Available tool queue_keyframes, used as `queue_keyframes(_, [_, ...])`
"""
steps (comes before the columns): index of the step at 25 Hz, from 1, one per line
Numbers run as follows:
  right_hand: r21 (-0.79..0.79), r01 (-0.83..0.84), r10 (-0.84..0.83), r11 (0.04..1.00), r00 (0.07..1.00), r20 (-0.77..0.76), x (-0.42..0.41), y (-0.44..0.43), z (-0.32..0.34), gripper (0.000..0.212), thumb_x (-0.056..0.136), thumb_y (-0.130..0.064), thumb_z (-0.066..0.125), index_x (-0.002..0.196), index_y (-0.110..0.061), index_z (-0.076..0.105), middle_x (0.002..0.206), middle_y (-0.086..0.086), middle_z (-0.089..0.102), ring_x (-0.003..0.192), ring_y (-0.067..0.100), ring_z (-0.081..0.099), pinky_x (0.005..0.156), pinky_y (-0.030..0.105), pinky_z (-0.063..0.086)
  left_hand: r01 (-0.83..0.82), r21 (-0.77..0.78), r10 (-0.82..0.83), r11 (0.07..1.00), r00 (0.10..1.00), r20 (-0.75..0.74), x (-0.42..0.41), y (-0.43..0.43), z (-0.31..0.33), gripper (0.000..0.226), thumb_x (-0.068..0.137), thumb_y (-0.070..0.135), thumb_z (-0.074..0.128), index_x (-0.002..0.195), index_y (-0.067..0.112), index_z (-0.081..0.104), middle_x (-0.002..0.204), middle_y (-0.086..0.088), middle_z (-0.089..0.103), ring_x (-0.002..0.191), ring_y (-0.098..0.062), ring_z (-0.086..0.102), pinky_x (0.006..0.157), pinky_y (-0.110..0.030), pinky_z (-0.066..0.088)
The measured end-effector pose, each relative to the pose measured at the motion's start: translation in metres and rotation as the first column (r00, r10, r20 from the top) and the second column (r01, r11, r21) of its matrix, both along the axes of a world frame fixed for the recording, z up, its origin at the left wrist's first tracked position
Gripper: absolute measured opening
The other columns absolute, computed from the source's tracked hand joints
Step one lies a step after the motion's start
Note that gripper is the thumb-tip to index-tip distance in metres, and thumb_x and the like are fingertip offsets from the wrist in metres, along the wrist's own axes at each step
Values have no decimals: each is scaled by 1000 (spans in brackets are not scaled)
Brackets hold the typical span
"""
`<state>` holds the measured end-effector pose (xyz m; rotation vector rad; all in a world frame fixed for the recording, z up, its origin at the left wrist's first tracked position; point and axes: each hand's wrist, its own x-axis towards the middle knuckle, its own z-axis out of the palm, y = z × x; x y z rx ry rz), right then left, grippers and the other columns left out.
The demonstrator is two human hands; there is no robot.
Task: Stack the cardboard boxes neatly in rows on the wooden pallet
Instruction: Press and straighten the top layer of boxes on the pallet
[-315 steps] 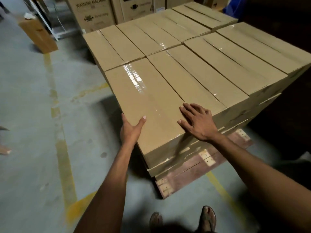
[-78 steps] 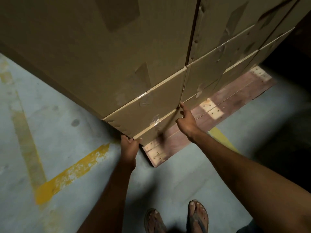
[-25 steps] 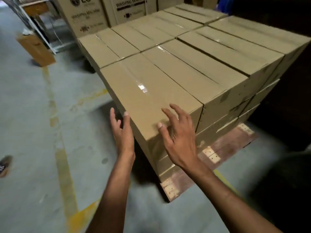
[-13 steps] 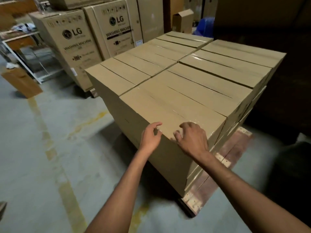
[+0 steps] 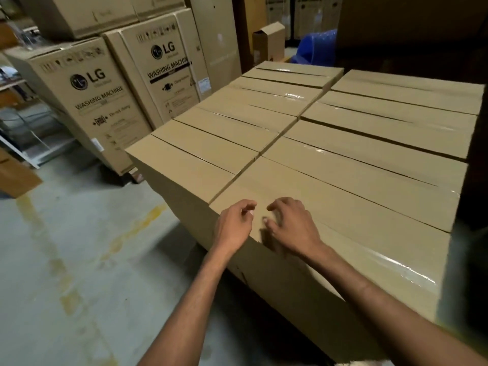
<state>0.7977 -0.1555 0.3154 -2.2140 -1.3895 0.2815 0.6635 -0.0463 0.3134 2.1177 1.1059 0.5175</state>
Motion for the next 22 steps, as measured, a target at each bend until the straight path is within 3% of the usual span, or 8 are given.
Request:
queue_keyframes(4, [23, -69, 69, 997, 998, 15, -16, 102, 10, 36, 98, -40, 57, 131, -24, 61, 146, 0, 51, 136, 20, 42, 112, 41, 41, -100, 69, 96, 993, 993, 64, -10, 101, 9, 33, 100, 9, 58, 128, 25, 67, 127, 9, 69, 117, -10, 62, 102, -37, 53])
queue_keyframes(7, [45, -47, 45, 998, 998, 31, -20, 171, 10, 40, 100, -43, 55, 135, -25, 59, 148, -1, 49, 138, 19, 40, 114, 42, 40, -130, 184, 131, 974, 991, 7, -17, 184, 7, 37, 100, 13, 58, 134, 26, 61, 138, 4, 61, 128, -19, 54, 108, -41, 45])
queue_keyframes(9, [48, -1, -2, 999, 999, 52, -21, 211, 7, 44, 101, -48, 52, 139, -25, 57, 151, 0, 47, 140, 20, 39, 115, 42, 38, -85, 232, 105, 969, 991, -78, -18, 243, 0, 42, 99, 15, 60, 139, 27, 56, 143, 3, 56, 131, -21, 50, 107, -42, 38])
queue_keyframes(14, [-91, 194, -190, 977, 980, 53, -27, 276, -5, 41, 99, -49, 55, 135, -28, 59, 151, 1, 47, 141, 22, 37, 117, 46, 32, 86, 264, -29, 961, 977, -212, -19, 356, -17, 40, 99, 26, 60, 140, 26, 55, 140, 2, 58, 125, -20, 53, 103, -40, 44])
queue_keyframes(18, [-134, 258, -254, 957, 966, 47, -49, 314, -11, 43, 98, -48, 56, 137, -29, 57, 153, 1, 43, 145, 21, 32, 121, 46, 22, 58, 303, 27, 951, 962, -270, -22, 428, -20, 48, 101, 50, 52, 143, 27, 50, 144, -1, 51, 130, -22, 47, 105, -44, 38])
queue_keyframes(22, [-120, 200, -196, 972, 979, 49, -49, 389, -11, 51, 98, -53, 54, 142, -27, 48, 159, 6, 33, 150, 25, 22, 122, 51, 21, -36, 262, 117, 964, 947, -298, -15, 500, -20, 70, 98, 66, 44, 153, 23, 39, 156, -7, 40, 143, -27, 36, 114, -50, 31])
